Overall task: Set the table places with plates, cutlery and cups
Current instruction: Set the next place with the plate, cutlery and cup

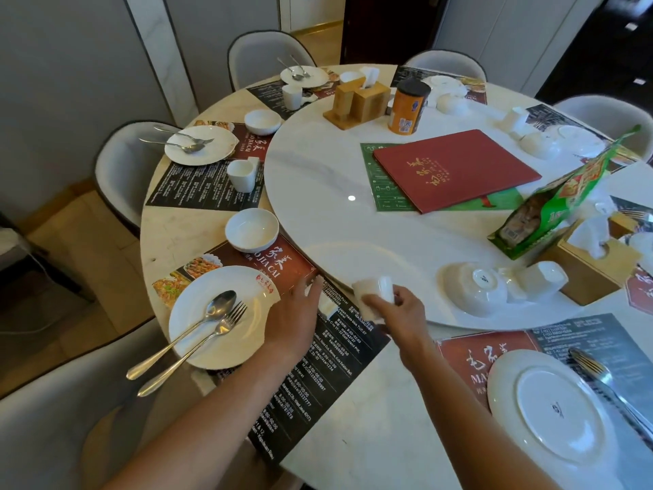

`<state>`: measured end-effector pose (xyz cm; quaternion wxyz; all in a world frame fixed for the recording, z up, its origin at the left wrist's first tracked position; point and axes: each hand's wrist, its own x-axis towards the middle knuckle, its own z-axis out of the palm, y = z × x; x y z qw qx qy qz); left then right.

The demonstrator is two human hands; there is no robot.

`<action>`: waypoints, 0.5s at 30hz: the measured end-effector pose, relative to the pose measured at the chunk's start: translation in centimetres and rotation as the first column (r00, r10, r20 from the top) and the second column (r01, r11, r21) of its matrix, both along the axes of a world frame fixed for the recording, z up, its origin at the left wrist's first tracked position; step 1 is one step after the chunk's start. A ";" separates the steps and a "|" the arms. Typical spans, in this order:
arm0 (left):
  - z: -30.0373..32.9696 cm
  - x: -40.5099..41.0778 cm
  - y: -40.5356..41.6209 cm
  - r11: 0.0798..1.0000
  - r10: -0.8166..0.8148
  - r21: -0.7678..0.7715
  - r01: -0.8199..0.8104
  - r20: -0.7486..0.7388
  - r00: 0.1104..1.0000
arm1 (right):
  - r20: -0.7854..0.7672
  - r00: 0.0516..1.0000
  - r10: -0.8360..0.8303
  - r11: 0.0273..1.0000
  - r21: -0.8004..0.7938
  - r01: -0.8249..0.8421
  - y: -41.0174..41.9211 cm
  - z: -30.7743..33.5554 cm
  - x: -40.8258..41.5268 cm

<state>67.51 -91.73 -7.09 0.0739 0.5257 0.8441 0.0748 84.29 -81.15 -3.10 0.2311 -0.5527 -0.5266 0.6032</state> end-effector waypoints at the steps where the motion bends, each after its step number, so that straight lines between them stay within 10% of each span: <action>1: -0.1 0.7 -0.7 1.000 0.012 0.018 -0.013 0.007 1.000 | 0.070 0.997 0.034 0.994 0.102 -0.041 -0.7 -0.5 0.2; 15: -0.7 3.7 -3.9 1.000 0.031 0.000 -0.031 0.009 0.999 | 0.418 0.893 0.169 0.847 0.402 -0.348 -4.0 -3.4 -0.5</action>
